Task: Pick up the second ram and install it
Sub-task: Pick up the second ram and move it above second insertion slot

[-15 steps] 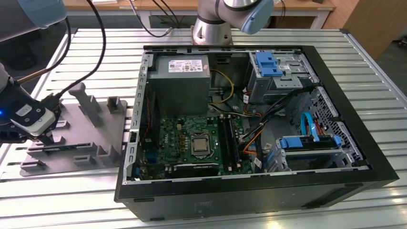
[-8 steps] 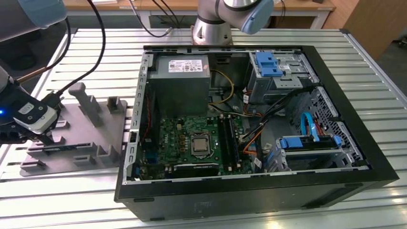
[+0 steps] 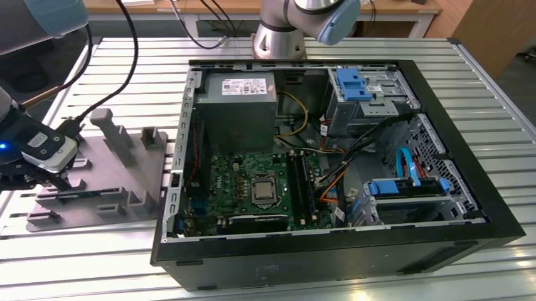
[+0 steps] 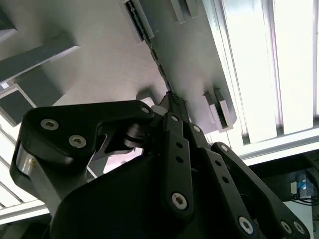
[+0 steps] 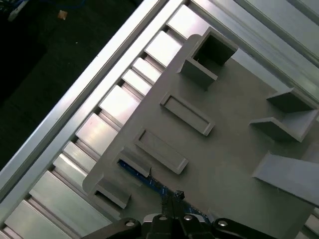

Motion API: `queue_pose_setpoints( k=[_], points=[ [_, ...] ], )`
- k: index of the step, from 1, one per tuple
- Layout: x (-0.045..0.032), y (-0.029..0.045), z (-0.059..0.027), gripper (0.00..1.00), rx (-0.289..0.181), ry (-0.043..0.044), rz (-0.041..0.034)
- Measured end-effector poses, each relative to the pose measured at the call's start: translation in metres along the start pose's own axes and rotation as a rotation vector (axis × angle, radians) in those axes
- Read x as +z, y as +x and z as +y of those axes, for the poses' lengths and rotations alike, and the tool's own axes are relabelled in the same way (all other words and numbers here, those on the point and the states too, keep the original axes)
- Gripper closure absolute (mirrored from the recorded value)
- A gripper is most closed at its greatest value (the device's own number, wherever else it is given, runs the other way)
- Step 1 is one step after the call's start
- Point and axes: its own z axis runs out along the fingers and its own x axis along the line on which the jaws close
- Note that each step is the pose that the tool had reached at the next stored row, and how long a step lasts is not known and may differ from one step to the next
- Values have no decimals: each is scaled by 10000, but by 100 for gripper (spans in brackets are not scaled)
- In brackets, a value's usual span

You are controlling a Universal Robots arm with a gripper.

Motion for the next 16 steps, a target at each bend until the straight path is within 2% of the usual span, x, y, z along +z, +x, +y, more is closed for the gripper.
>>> queue_pose_setpoints(
  k=[16],
  points=[
    [0, 0, 0, 90, -1264, -32, 45]
  ],
)
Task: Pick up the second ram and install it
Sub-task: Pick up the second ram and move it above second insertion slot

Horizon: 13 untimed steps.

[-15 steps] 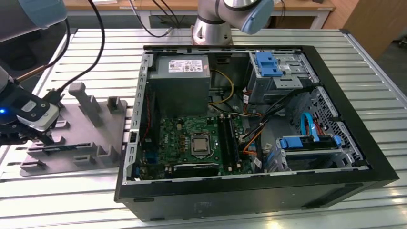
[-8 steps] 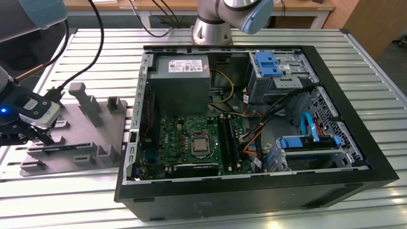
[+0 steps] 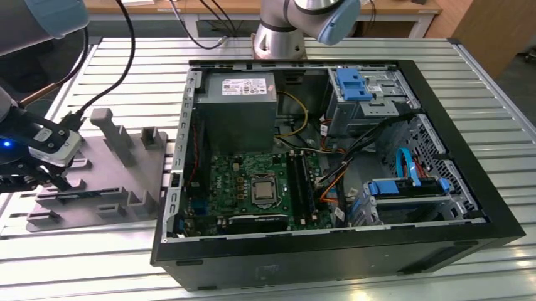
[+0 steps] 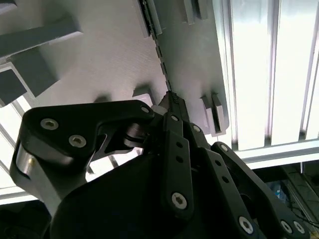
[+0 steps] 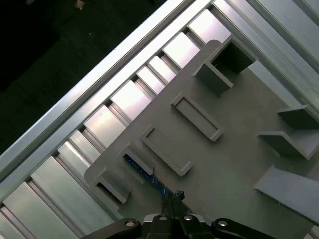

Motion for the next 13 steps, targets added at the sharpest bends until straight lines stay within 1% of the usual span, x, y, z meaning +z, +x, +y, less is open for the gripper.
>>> queue_pose_setpoints(
  k=[13],
  points=[
    [0, 0, 0, 90, -1040, -27, 37]
  ],
)
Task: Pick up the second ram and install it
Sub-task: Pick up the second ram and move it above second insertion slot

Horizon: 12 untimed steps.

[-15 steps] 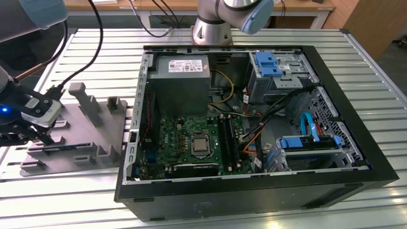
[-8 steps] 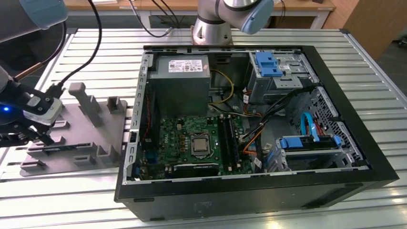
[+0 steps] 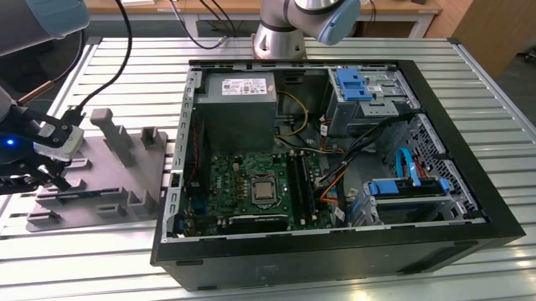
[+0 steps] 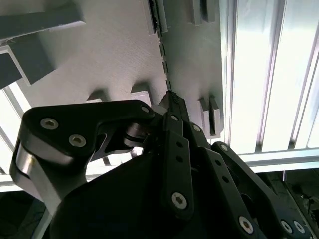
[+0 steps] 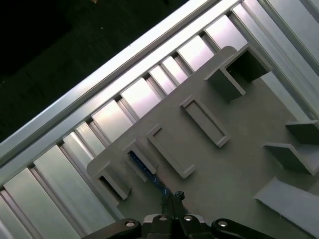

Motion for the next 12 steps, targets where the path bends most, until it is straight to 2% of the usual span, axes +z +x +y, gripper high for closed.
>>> queue_pose_setpoints(
  k=[12],
  points=[
    [0, 0, 0, 90, -1074, -28, 40]
  ],
)
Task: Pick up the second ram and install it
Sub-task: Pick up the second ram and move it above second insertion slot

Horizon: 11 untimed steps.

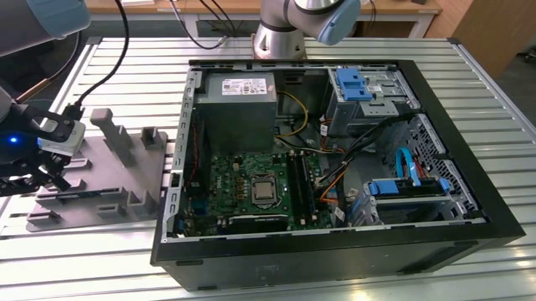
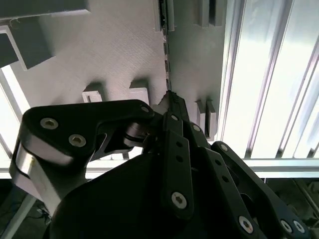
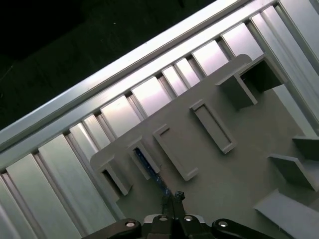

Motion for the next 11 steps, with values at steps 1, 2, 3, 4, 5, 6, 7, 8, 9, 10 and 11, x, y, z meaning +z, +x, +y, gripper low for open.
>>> queue_pose_setpoints(
  k=[1, 2, 3, 4, 5, 6, 7, 8, 9, 10, 11],
  points=[
    [0, 0, 0, 90, -113, -3, 4],
    [0, 0, 0, 90, -215, -5, 7],
    [1, 0, 0, 90, -312, -7, 11],
    [1, 0, 0, 90, -407, -10, 14],
    [1, 0, 0, 90, -502, -12, 17],
    [0, 0, 0, 90, -597, -15, 21],
    [0, 0, 0, 90, -689, -17, 25],
    [0, 0, 0, 90, -780, -20, 28],
    [1, 0, 0, 90, -879, -22, 31],
    [0, 0, 0, 90, -967, -25, 35],
    [1, 0, 0, 90, -1057, -27, 37]
  ],
)
